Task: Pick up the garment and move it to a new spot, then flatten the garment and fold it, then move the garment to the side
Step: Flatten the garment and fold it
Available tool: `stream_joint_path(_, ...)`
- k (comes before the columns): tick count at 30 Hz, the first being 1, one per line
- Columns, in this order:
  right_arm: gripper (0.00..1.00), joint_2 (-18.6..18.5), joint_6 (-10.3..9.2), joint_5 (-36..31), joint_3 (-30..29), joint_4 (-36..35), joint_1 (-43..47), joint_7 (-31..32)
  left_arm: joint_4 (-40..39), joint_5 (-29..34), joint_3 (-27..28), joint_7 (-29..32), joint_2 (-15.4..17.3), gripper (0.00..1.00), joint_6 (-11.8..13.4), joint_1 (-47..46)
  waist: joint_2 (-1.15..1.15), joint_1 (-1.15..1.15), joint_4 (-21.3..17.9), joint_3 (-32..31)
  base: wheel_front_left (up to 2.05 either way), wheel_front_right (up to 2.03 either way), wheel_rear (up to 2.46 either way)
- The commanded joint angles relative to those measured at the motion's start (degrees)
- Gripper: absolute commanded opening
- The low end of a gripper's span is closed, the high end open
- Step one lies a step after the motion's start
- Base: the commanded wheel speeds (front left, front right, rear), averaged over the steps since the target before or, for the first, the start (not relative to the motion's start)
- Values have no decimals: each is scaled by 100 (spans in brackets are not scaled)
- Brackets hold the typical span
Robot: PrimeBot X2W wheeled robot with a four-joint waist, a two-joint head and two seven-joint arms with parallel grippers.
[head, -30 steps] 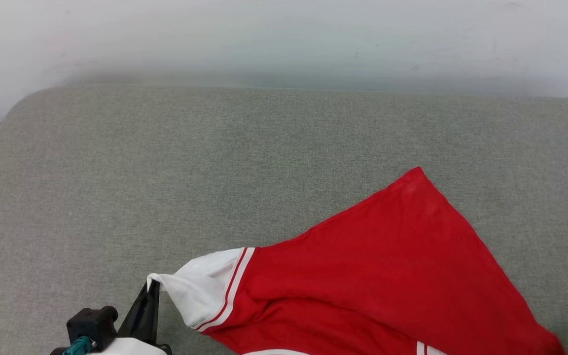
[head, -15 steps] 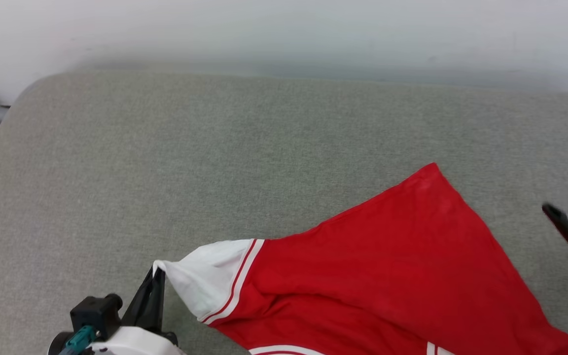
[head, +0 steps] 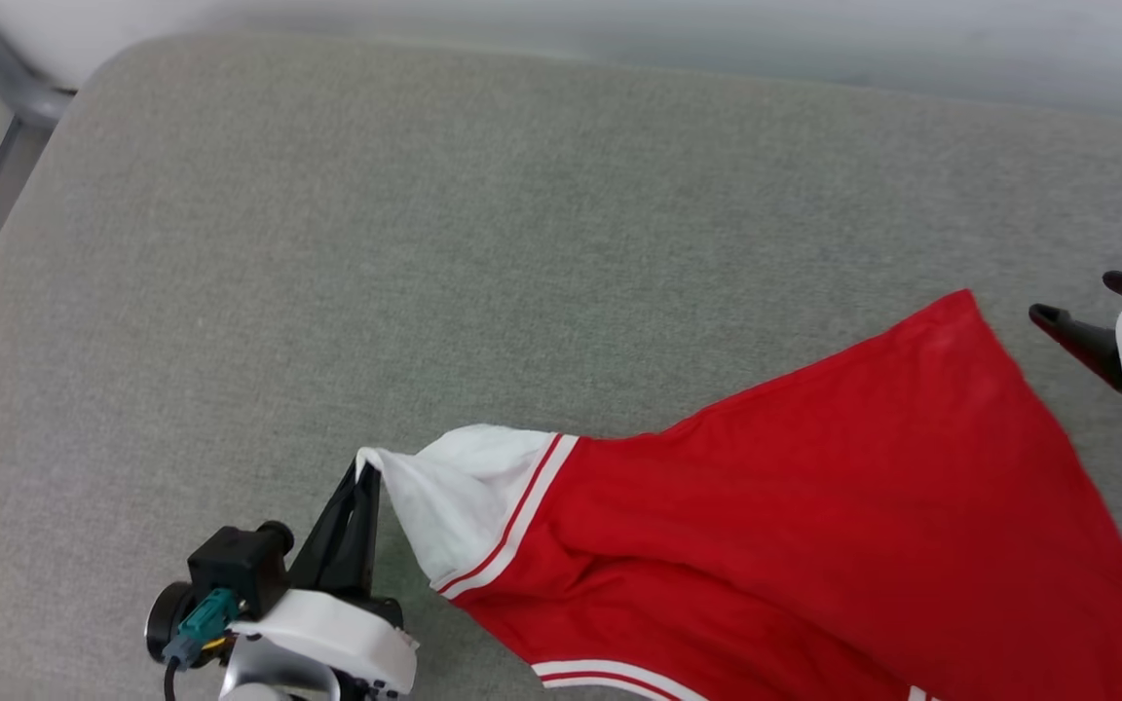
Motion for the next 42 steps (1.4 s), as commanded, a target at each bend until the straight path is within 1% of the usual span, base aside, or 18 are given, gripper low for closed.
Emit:
stream_joint_path(1, 100, 0, -6, 37, 86, 220, -230, 205, 22, 24, -26, -46, -25, 0, -32, -134, 0, -1, 156, 204, 0, 0, 0)
stream_joint_path(4, 100, -37, -6, -50, 274, 595, -607, 498, 33, 59, -92, -79, -102, 0, -87, -288, 0, -1, 275, 399, 0, 0, 0)
stream_joint_path(10, 100, -17, -6, -214, 561, 1246, -983, 578, 91, 115, -195, -144, -230, 0, -151, -573, 0, -1, 507, 734, 0, 0, 0)
stream_joint_path(12, 100, -11, -6, -231, 616, 1321, -1016, 561, 101, 117, -205, -142, -254, 0, -160, -605, 0, -1, 533, 782, 0, 0, 0)
stream_joint_path(16, 100, -22, -5, -250, 955, 1596, -983, 501, 156, 144, -229, -183, -329, 0, -186, -713, 0, -1, 618, 911, 0, 0, 0)
stream_joint_path(19, 100, 52, -4, -140, 1234, 1788, -797, 481, 212, 161, -221, -197, -353, 0, -208, -742, 0, -1, 638, 951, 0, 0, 0)
stream_joint_path(23, 100, 46, 5, 50, 1557, 1904, -635, 421, 266, 163, -207, -205, -386, 0, -216, -782, 0, -1, 639, 958, 0, 0, 0)
stream_joint_path(24, 62, 33, 7, 81, 1601, 1905, -647, 363, 280, 165, -196, -210, -381, 0, -215, -779, 0, -1, 625, 948, 0, 0, 0)
stream_joint_path(25, 13, 6, 7, 98, 1622, 1914, -679, 270, 300, 167, -185, -213, -375, 0, -218, -774, 0, -1, 612, 926, 0, 0, 0)
stream_joint_path(26, 0, -21, 7, 132, 1629, 1935, -718, 193, 319, 173, -180, -216, -369, 0, -219, -768, 0, -1, 599, 897, 0, 0, 0)
stream_joint_path(27, 0, -32, 3, 154, 1624, 1962, -760, 102, 344, 171, -166, -218, -361, 0, -218, -755, 0, -1, 579, 856, 0, 0, 0)
stream_joint_path(28, 0, -32, -5, 222, 1607, 1969, -922, -275, 416, 155, -125, -221, -328, 0, -209, -680, 0, -1, 496, 689, 0, 0, 0)
stream_joint_path(32, 0, 47, -4, 365, 1661, 1853, -1038, -805, 488, 153, -76, -226, -247, 0, -210, -590, 0, -1, 344, 380, 0, 0, 0)
stream_joint_path(38, 0, -12, -5, 546, 1754, 1582, -891, -1774, 405, 190, 15, -223, -58, 0, -172, -530, 0, -1, 107, -123, 0, 0, 0)
stream_joint_path(40, 0, -40, -5, 624, 1692, 1486, -819, -2092, 313, 166, 63, -214, -28, 0, -154, -585, 0, -1, 42, -263, 0, 0, 0)
stream_joint_path(42, 0, -43, -5, 677, 1597, 1372, -755, -2358, 192, 160, 151, -190, 75, 0, -120, -652, 0, -1, -42, -391, 0, 0, 0)
